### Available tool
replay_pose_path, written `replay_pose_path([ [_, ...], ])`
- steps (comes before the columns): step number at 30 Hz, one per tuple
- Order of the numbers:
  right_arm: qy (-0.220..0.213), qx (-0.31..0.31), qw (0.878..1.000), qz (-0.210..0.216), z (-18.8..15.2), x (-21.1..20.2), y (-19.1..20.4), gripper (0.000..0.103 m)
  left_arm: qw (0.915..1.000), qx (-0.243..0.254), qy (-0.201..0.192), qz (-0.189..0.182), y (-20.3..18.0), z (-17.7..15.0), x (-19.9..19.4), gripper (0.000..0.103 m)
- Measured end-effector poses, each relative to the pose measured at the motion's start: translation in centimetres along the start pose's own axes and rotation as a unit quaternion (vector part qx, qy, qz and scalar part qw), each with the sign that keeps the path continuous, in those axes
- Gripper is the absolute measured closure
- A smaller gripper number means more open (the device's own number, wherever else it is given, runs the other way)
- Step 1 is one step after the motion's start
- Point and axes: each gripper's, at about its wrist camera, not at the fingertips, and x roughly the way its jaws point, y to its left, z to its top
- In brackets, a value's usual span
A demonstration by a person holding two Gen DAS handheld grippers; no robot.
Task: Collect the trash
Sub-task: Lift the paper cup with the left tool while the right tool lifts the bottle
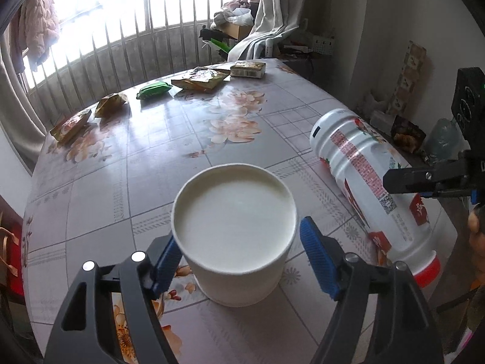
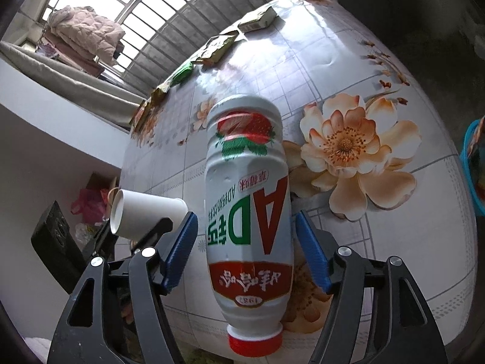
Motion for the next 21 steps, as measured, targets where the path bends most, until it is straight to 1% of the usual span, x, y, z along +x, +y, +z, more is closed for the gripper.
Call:
replay_pose_path([
  [2,0.001,0.004,1.000,0.002,0.2,0.1,0.1,0.036,1.0000,-0.001,-0.001,0.001,0.0,0.1,0.1,0.030],
  [5,0.004,0.005,1.000,0.000,0.3,0.4,0.2,0.036,1.0000,-0.002,-0.001,0.001,0.0,0.0,0.2,0.030],
  [11,0.014,0.003,1.000,-0.002,0.5,1.3,0.6,0.036,0.9998,0.008,-0.004,0.016,0.0,0.0,0.4,0.030],
  [13,0.015,-0.001,1.000,-0.003,0.5,1.4,0.7,0.036,0.9998,0.008,-0.004,0.016,0.0,0.0,0.5,0.030],
  [15,0.016,-0.004,1.000,-0.006,0.6,1.7,1.0,0.035,0.9999,0.006,-0.003,0.016,0.0,0.0,0.5,0.035],
  [19,0.015,-0.010,1.000,-0.012,0.7,2.0,1.2,0.035,0.9997,0.011,-0.003,0.020,-0.2,-0.1,0.6,0.037],
  [21,0.015,-0.013,1.000,-0.015,0.7,2.1,1.3,0.035,0.9997,0.013,-0.004,0.021,-0.3,-0.1,0.6,0.040],
])
